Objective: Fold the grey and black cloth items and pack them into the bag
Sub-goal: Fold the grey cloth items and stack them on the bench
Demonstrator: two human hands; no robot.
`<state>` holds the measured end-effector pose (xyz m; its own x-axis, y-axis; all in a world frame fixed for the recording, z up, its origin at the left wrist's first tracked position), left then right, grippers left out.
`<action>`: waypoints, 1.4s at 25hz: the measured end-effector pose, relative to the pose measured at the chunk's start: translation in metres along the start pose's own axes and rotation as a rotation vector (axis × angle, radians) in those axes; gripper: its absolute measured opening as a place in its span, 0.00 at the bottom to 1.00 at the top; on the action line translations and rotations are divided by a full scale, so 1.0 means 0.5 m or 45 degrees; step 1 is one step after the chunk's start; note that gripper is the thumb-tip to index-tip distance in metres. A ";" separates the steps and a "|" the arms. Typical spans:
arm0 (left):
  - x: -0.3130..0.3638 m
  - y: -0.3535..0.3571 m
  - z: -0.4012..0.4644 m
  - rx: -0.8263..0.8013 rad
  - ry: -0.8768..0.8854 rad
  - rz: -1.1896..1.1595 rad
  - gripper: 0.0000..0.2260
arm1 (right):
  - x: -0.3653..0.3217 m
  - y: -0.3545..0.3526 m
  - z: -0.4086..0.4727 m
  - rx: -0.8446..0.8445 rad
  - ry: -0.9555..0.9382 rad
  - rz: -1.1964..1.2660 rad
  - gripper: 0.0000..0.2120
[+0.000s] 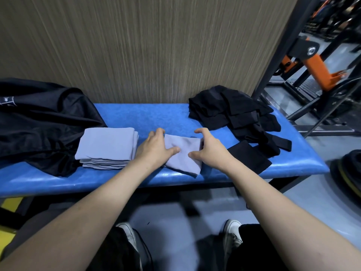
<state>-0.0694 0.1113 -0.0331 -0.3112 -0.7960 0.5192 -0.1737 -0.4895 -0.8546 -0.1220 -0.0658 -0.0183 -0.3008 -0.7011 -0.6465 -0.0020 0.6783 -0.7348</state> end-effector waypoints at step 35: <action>0.011 -0.135 -0.062 0.053 0.234 -0.503 0.18 | -0.067 -0.021 -0.008 -0.130 -0.252 0.341 0.14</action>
<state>-0.0881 0.1509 0.0272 -0.3902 -0.4699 0.7918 -0.2761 -0.7607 -0.5875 -0.1158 -0.0486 0.0121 -0.1126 -0.5172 -0.8484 -0.0467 0.8557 -0.5154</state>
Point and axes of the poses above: each hand's wrist, its own z-axis towards the middle knuckle, its own y-axis out of the palm, x = y × z, the point moved 6 cm from there along z, towards the middle knuckle, and after that the axes turned 9 degrees about y, right-handed, at the moved point
